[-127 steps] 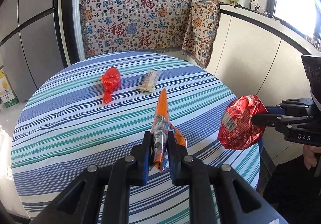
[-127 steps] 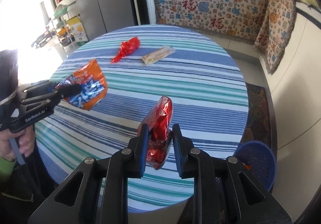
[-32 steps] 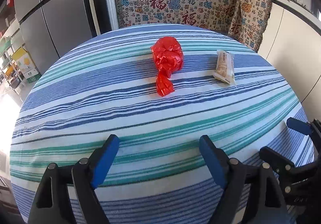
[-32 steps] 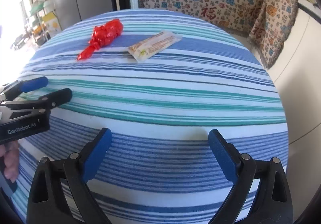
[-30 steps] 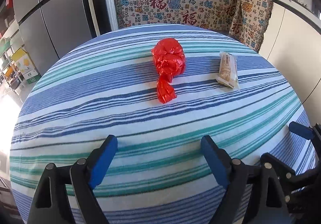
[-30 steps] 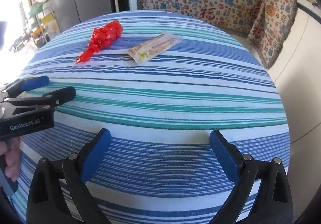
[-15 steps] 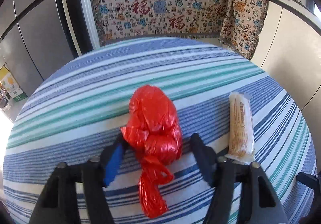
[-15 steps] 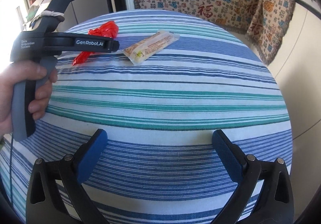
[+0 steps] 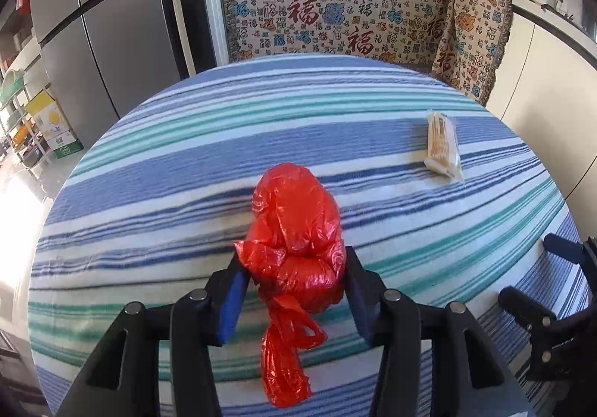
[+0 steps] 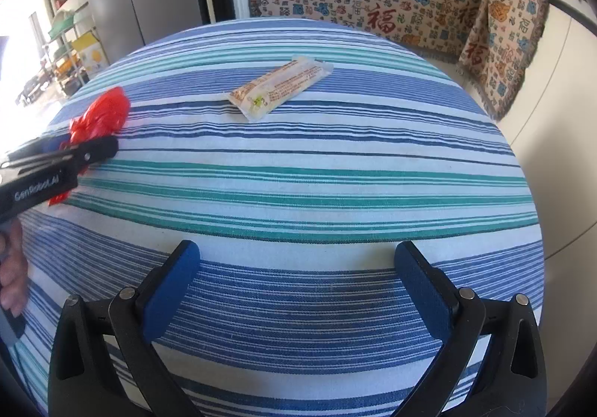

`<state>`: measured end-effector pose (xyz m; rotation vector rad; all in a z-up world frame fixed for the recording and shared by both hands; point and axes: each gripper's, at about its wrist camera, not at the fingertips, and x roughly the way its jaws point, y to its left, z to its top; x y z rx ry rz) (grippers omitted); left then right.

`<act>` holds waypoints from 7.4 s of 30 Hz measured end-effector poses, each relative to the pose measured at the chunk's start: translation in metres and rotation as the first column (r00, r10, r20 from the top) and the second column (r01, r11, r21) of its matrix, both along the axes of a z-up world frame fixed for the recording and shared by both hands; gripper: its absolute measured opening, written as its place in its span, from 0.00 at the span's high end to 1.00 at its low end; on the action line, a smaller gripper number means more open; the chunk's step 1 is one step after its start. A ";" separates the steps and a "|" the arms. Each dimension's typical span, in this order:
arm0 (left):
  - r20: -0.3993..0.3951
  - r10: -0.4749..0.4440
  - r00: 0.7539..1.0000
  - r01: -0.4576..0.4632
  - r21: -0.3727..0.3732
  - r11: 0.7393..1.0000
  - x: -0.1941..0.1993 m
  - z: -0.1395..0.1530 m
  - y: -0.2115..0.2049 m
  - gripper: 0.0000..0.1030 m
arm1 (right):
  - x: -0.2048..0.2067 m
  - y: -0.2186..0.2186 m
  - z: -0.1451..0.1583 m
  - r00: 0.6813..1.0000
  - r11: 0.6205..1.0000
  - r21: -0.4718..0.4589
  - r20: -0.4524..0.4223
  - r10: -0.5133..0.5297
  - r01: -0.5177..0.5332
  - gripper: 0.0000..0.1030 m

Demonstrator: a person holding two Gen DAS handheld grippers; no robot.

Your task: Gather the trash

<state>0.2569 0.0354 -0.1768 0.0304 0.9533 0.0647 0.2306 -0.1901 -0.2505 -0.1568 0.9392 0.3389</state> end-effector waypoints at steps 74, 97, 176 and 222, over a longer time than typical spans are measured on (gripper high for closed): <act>0.065 -0.257 0.964 0.265 -0.204 0.942 -0.028 0.028 -0.020 0.58 | -0.023 -0.087 0.062 0.993 0.993 0.115 -0.117 0.001 0.013 0.86; 0.054 -0.680 0.732 0.660 -0.305 0.686 -0.019 0.038 -0.382 0.58 | -0.058 -0.388 0.055 0.901 0.890 0.148 -0.113 -0.418 0.431 0.86; -0.012 -0.631 0.776 0.627 -0.089 0.774 -0.139 0.042 -0.400 0.00 | -0.255 -0.360 0.082 0.744 0.743 0.054 0.014 -0.668 0.667 0.00; -0.030 -0.631 0.775 0.627 -0.094 0.774 -0.137 0.038 -0.401 0.00 | -0.249 -0.354 0.080 0.754 0.753 0.055 -0.002 -0.657 0.656 0.00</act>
